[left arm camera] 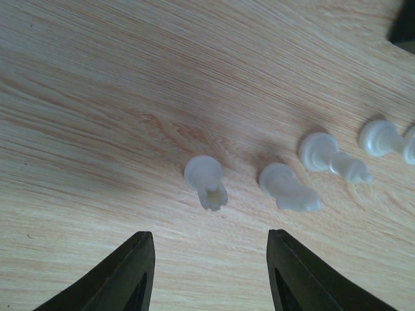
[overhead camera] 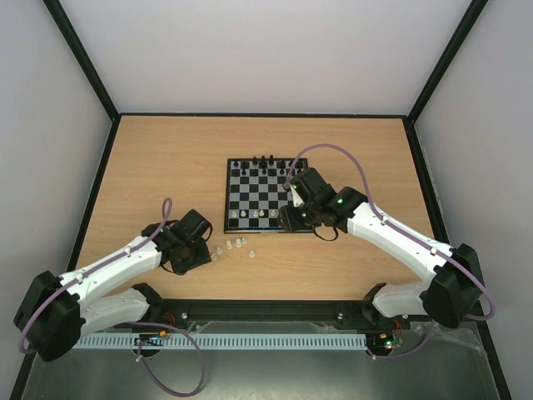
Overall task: Set up the chess pieces on the board
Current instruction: Pick up the chess piece at the center of the board.
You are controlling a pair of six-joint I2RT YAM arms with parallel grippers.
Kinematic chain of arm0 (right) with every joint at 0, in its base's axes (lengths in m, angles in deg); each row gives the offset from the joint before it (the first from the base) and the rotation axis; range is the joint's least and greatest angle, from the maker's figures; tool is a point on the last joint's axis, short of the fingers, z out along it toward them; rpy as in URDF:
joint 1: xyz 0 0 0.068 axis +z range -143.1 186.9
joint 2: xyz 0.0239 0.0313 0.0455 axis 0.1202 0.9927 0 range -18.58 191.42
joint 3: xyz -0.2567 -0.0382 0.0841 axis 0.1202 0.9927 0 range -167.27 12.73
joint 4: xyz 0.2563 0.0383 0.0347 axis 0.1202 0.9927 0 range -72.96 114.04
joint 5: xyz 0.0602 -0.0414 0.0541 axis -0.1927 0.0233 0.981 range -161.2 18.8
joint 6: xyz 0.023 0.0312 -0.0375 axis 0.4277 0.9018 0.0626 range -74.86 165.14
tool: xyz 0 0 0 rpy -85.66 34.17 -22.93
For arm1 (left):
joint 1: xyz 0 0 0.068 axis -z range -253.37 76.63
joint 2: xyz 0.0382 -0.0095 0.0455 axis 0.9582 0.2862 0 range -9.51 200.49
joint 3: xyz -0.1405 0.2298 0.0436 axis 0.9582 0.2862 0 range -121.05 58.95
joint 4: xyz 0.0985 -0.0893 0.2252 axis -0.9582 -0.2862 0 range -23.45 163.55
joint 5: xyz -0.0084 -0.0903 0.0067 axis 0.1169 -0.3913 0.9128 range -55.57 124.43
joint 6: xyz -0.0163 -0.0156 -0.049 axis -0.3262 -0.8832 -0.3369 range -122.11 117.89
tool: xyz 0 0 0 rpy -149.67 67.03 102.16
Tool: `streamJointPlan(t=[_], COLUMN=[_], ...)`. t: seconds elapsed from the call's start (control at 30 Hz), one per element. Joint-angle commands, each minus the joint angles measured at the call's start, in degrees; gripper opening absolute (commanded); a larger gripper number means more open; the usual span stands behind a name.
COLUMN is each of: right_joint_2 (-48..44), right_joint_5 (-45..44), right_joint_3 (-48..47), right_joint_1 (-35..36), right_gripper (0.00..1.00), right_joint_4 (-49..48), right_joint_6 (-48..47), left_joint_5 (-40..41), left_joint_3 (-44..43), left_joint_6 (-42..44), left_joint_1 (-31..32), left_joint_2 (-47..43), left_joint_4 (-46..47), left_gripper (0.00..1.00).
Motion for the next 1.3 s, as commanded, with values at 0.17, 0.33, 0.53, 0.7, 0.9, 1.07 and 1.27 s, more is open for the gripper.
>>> streamJointPlan(t=[0.17,0.33,0.53,0.7,0.9,1.07,1.27], right_joint_2=[-1.1,-1.2,-1.5,-1.6,-1.5,-1.3,-1.1], right_joint_5=[1.3,1.2,1.0,0.9,0.7,0.5,0.5], right_joint_3=[0.9,1.0,1.6,1.6,1.7,1.7,1.5], right_joint_1=[0.6,0.6,0.6,0.7,0.7,0.7,0.7], right_gripper=[0.51,0.51,0.51,0.51,0.51,0.51,0.51], right_joint_4=[0.1,0.2,0.0,0.0,0.0,0.0,0.1], right_joint_6=[-0.7,-0.8,-0.7,-0.7,-0.7,-0.7,-0.7], left_joint_5=[4.2,6.2,7.1,7.3,7.7,8.9,9.6], left_joint_3=[0.6,-0.6,-1.6,-2.0,-2.8,-6.5,-14.4], left_joint_6=[-0.4,0.8,1.9,2.3,3.1,4.8,9.7], left_joint_1=[0.7,0.6,0.6,0.6,0.6,0.7,0.2], left_joint_2=[5.0,8.1,10.5,11.2,11.3,11.5,14.7], left_joint_4=[2.9,4.6,5.3,5.7,4.6,1.9,-0.5], left_gripper=[0.44,0.37,0.3,0.2,0.12,0.09,0.09])
